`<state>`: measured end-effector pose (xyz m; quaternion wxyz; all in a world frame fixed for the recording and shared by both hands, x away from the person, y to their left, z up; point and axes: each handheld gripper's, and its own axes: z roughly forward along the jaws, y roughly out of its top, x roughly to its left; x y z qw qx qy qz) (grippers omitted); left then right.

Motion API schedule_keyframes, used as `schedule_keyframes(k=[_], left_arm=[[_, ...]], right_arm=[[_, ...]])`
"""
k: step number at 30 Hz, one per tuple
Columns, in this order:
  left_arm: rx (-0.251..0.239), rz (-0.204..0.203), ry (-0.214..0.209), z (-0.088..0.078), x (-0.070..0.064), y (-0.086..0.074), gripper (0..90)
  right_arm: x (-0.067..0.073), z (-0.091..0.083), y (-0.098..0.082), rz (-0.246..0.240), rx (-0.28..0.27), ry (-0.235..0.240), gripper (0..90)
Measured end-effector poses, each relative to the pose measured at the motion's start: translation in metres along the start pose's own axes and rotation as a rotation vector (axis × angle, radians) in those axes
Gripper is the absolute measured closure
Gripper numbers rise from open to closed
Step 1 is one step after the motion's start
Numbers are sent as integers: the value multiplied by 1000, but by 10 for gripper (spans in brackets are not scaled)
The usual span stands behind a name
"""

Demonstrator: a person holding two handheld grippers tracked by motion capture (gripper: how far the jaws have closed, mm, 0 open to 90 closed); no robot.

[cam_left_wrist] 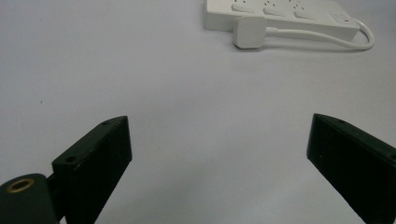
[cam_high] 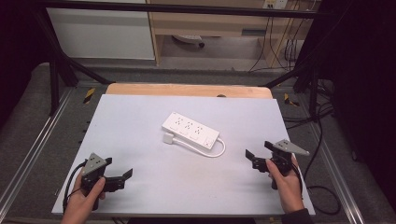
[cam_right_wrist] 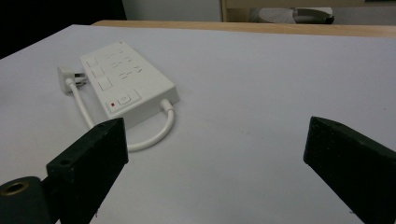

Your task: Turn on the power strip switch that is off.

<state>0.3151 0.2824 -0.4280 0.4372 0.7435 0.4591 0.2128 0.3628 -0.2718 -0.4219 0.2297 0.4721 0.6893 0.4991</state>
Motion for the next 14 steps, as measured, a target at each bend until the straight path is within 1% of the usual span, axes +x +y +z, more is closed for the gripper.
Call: schedule_keyframes(k=[1,3,5,7,10,14], left_arm=[[1,2,1,0,0,0,67],[1,-1,1,-1,0,-1,67],[0,-7,1,-1,0,-1,67],[1,-13,3,-2,0,-2,68],[2,-18,4,-3,0,-3,68],[6,-18,3,-2,1,-2,68]], right_arm=[[-2,-3,-3,-5,-1,-5,65],[-4,-8,-8,-10,13,-19,64],[-6,-11,-13,-4,18,-19,61],[-6,-12,-17,-12,32,-21,59],[-3,-12,-24,-33,66,-12,51],[3,-2,-29,-67,114,7,45]])
